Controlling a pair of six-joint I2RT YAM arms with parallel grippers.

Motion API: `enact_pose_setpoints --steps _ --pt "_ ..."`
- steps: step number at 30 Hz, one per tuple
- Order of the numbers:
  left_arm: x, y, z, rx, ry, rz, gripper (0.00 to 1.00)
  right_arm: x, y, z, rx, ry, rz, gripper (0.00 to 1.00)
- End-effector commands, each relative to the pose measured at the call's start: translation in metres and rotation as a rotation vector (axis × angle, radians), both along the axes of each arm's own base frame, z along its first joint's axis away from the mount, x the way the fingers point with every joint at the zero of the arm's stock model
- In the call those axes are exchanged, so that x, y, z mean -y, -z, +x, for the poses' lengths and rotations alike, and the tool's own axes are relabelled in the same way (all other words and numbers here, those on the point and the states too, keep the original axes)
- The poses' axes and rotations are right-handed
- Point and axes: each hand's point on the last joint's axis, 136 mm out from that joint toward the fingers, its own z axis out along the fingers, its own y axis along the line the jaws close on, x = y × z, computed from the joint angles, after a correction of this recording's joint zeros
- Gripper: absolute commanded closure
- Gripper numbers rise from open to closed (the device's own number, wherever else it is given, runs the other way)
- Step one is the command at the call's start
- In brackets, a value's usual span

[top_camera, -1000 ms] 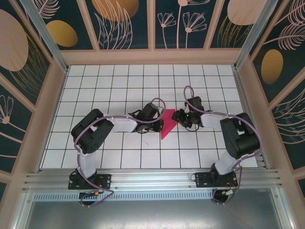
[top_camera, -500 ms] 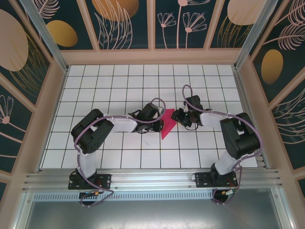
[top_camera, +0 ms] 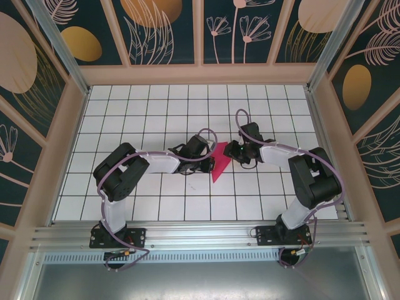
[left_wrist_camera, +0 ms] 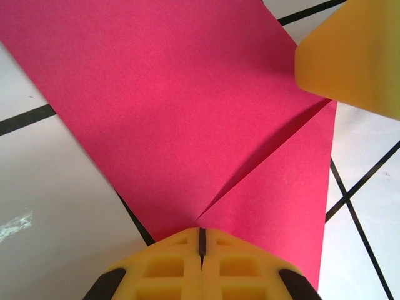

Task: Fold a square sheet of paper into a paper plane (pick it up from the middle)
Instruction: Third fold the triangle at the center of the table.

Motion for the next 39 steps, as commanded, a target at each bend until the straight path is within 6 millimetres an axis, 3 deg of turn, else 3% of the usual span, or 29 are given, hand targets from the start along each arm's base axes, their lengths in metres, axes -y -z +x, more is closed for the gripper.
enact_pose_setpoints --steps 1,9,12,15,18,20,25,29,31,36,39 --pt "-0.017 0.023 -0.014 -0.072 -0.002 0.074 1.00 -0.001 -0.005 0.002 0.009 -0.017 -0.036 0.63" --pt "-0.015 0.022 -0.013 -0.072 0.001 0.073 1.00 0.001 0.002 0.003 -0.011 -0.034 -0.188 0.64" --pt "-0.015 0.022 -0.013 -0.071 0.000 0.072 1.00 -0.009 0.002 0.003 -0.008 -0.063 -0.158 0.65" --pt "-0.016 0.021 -0.013 -0.070 0.001 0.074 1.00 -0.002 0.006 0.004 -0.011 -0.037 -0.191 0.62" --pt "-0.018 0.020 -0.012 -0.061 -0.012 0.079 0.91 0.004 0.007 0.007 -0.001 -0.016 -0.208 0.59" --pt "-0.020 0.011 -0.007 -0.032 -0.032 0.080 0.78 0.002 0.004 0.007 0.015 -0.017 -0.169 0.57" --pt "-0.024 -0.033 0.014 0.081 -0.098 0.062 0.62 0.006 -0.003 0.007 0.031 0.003 -0.099 0.56" --pt "-0.019 -0.057 0.024 0.120 -0.111 0.031 0.57 0.005 -0.011 0.006 0.050 0.006 -0.021 0.55" --pt "-0.016 -0.063 0.027 0.119 -0.109 0.010 0.59 0.003 -0.012 0.004 0.049 0.001 0.011 0.55" --pt "0.003 -0.073 0.020 0.074 -0.016 -0.073 0.87 0.003 -0.012 0.003 0.041 0.019 0.069 0.54" --pt "0.010 -0.070 0.009 0.033 0.038 -0.103 0.97 0.002 -0.012 0.002 0.039 0.025 0.090 0.54"
